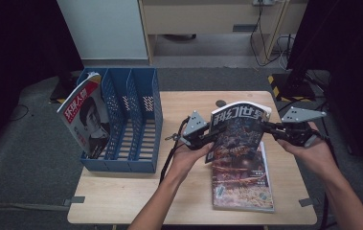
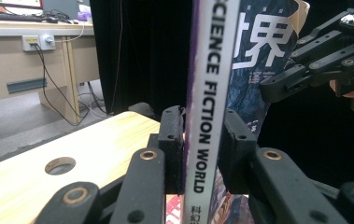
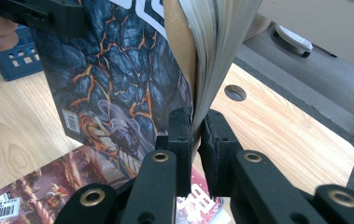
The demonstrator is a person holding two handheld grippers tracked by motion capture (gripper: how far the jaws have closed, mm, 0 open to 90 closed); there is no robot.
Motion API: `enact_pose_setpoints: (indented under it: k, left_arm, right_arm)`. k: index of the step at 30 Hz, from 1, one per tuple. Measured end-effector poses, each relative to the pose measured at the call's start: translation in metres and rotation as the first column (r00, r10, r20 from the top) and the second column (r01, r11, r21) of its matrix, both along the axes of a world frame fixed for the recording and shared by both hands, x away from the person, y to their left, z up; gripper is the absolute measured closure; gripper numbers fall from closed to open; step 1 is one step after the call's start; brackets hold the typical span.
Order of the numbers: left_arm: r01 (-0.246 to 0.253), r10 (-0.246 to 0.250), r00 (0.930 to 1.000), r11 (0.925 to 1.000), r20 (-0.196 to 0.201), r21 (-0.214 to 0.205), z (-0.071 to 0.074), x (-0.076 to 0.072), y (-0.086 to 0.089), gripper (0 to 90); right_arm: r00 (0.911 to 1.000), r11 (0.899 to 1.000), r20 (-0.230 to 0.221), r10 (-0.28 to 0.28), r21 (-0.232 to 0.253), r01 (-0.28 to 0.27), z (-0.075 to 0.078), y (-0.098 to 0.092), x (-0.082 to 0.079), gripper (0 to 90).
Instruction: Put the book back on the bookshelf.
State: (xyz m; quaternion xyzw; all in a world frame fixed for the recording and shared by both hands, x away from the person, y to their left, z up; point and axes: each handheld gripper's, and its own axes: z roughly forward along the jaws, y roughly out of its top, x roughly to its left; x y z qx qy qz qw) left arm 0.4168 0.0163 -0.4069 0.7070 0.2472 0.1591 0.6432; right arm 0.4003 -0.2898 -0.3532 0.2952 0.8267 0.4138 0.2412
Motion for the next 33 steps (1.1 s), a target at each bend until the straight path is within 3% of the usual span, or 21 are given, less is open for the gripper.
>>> enact_pose_setpoints:
  k: [7,13,19,33]
  left_arm:
    - [0.015,-0.015,0.9999,0.9996,0.006,0.024,-0.007,0.001,-0.004,71.3]
    - [0.013,-0.013,0.9998,0.9992,-0.017,0.037,-0.020,0.004,-0.008,71.5]
    - [0.006,-0.006,0.9998,0.9999,-0.017,0.012,-0.028,0.004,-0.010,73.2]
    - [0.004,-0.004,0.9997,0.9997,-0.022,0.022,-0.032,0.006,-0.013,74.9]
  right_arm:
    - [1.0000,1.000,-0.004,0.002,0.007,-0.002,0.000,-0.001,-0.001,82.7]
    - [1.0000,1.000,-0.005,0.005,0.011,-0.005,-0.001,-0.003,-0.001,82.4]
    - [1.0000,1.000,-0.008,0.006,0.011,-0.005,0.000,-0.003,-0.001,82.3]
    - [0.9998,1.000,-0.020,0.005,0.019,-0.004,0.000,-0.003,-0.001,81.7]
